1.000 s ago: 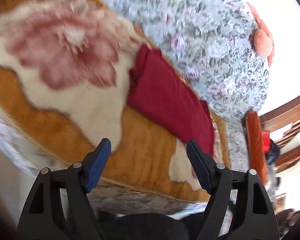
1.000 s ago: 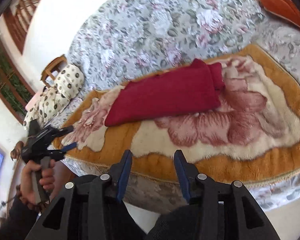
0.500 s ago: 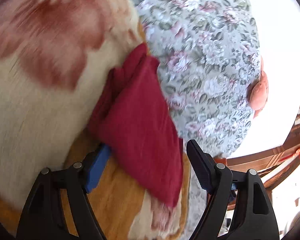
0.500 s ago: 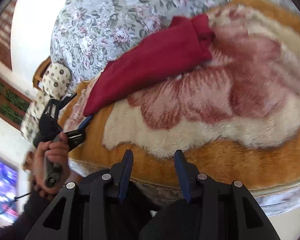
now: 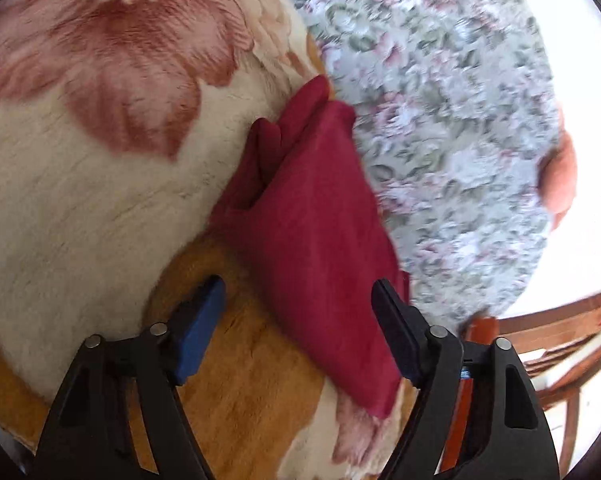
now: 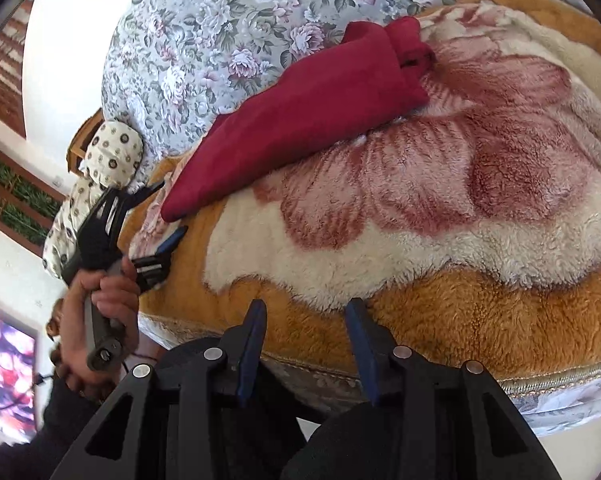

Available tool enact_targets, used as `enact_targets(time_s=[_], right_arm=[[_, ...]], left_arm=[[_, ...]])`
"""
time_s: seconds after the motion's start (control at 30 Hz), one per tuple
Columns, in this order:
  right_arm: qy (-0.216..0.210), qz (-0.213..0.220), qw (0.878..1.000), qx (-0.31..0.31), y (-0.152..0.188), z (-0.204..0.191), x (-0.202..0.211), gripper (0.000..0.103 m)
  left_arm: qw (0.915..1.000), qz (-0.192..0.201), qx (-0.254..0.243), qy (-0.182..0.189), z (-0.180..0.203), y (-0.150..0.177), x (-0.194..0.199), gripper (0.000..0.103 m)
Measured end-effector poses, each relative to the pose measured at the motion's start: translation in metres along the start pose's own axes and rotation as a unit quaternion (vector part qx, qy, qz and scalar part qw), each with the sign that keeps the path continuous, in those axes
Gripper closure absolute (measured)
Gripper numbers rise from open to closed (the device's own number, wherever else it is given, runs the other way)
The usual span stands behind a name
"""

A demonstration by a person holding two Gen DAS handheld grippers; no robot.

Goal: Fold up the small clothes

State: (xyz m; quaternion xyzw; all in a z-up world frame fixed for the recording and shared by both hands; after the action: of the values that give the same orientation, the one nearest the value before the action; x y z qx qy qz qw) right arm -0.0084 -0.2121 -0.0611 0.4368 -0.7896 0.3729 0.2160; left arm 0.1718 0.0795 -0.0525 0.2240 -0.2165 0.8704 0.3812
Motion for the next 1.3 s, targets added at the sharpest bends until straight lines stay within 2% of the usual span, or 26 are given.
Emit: enact_targets(time_s=[0.03, 0.07, 0.2, 0.23, 0.37, 0.4, 0.43, 0.47, 0.53, 0.6, 0.63, 0.67, 0.8, 0.83, 0.9, 0.97, 1.03, 1.1, 1.17, 1.2, 1.23, 1.27, 1.3], right_arm=[[0.001, 0.0, 1.0, 0.0, 0.0, 0.0, 0.0, 0.063], [0.001, 0.001, 1.0, 0.001, 0.0, 0.001, 0.001, 0.063], [0.006, 0.001, 1.0, 0.004, 0.002, 0.002, 0.002, 0.063], [0.007, 0.001, 1.0, 0.005, 0.002, 0.002, 0.002, 0.063], [0.007, 0.001, 1.0, 0.004, 0.002, 0.003, 0.001, 0.063], [0.005, 0.0, 1.0, 0.002, 0.002, 0.004, 0.0, 0.063], [0.005, 0.0, 1.0, 0.001, 0.002, 0.004, 0.0, 0.063], [0.005, -0.001, 1.0, 0.003, 0.002, 0.004, 0.0, 0.063], [0.009, -0.002, 1.0, 0.006, 0.001, 0.003, 0.0, 0.063], [0.037, -0.006, 0.999, 0.009, -0.002, -0.001, 0.002, 0.064], [0.056, -0.007, 0.998, 0.02, -0.007, -0.008, 0.003, 0.063], [0.069, -0.002, 0.997, 0.042, -0.016, -0.021, 0.004, 0.063], [0.072, 0.012, 0.988, 0.136, -0.077, -0.1, -0.002, 0.063], [0.058, 0.003, 0.987, 0.151, -0.101, -0.127, -0.013, 0.063], [0.034, -0.026, 0.987, 0.155, -0.13, -0.157, -0.037, 0.062], [0.003, -0.072, 0.989, 0.13, -0.162, -0.184, -0.074, 0.061], [-0.021, -0.117, 0.989, 0.09, -0.198, -0.202, -0.123, 0.059], [-0.012, -0.143, 0.987, 0.067, -0.22, -0.208, -0.164, 0.055], [0.0, -0.17, 0.984, 0.056, -0.239, -0.215, -0.21, 0.053], [0.009, -0.187, 0.981, 0.061, -0.244, -0.218, -0.231, 0.051], [0.021, -0.204, 0.976, 0.07, -0.248, -0.22, -0.253, 0.051], [0.026, -0.209, 0.975, 0.07, -0.251, -0.221, -0.264, 0.051], [0.031, -0.212, 0.974, 0.069, -0.254, -0.221, -0.275, 0.051]], left_arm=[[1.0, -0.001, -0.001, -0.003, 0.005, -0.003, -0.004, 0.01], [0.9999, 0.005, -0.011, 0.001, 0.012, -0.009, -0.007, 0.008], [0.996, 0.069, -0.055, 0.014, 0.011, -0.031, -0.002, 0.011], [0.996, 0.07, -0.05, 0.023, 0.008, -0.031, -0.001, 0.015], [0.9945, 0.037, -0.075, 0.064, 0.013, -0.015, 0.001, 0.016], [0.994, 0.038, -0.075, 0.07, 0.013, -0.016, 0.003, 0.021], [0.9943, 0.044, -0.067, 0.07, 0.009, -0.019, 0.004, 0.032], [0.9953, 0.048, -0.053, 0.065, 0.002, -0.022, 0.004, 0.04], [0.9974, 0.05, -0.026, 0.044, -0.015, -0.027, 0.001, 0.076], [0.998, 0.045, -0.024, 0.039, -0.023, -0.025, -0.002, 0.085], [0.9975, 0.046, -0.032, 0.043, -0.021, -0.025, -0.001, 0.085], [0.997, 0.046, -0.042, 0.044, -0.02, -0.024, 0.001, 0.085], [0.9956, 0.053, -0.07, 0.032, -0.017, -0.022, 0.0, 0.085], [0.9957, 0.057, -0.068, 0.027, -0.017, -0.022, -0.001, 0.086], [0.9952, 0.063, -0.073, 0.016, -0.016, -0.022, -0.002, 0.085], [0.9927, 0.075, -0.094, -0.003, -0.014, -0.02, -0.001, 0.085], [0.9875, 0.087, -0.127, -0.033, -0.011, -0.016, -0.001, 0.089], [0.9818, 0.1, -0.153, -0.053, -0.008, -0.013, 0.001, 0.091], [0.9722, 0.117, -0.187, -0.079, -0.002, -0.01, 0.003, 0.093], [0.965, 0.126, -0.21, -0.094, 0.002, -0.008, 0.002, 0.094], [0.9541, 0.14, -0.239, -0.113, 0.008, -0.006, 0.003, 0.094], [0.9431, 0.15, -0.268, -0.127, 0.014, -0.002, 0.003, 0.094], [0.9357, 0.154, -0.288, -0.134, 0.017, 0.0, 0.002, 0.095]])
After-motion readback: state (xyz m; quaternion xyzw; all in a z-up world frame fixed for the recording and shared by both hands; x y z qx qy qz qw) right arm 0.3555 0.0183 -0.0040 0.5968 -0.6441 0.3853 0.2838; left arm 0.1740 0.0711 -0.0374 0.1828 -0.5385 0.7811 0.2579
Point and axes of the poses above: each gripper's, at about its wrist camera, not at the fingertips, and x roughly against the way its jaws point, z to its right, y to its underside, the point moved 8 cm from there along -x, roughly the way its jaws point, and after that the axes turned 3 degrees about -x, right-handed, at the moved point
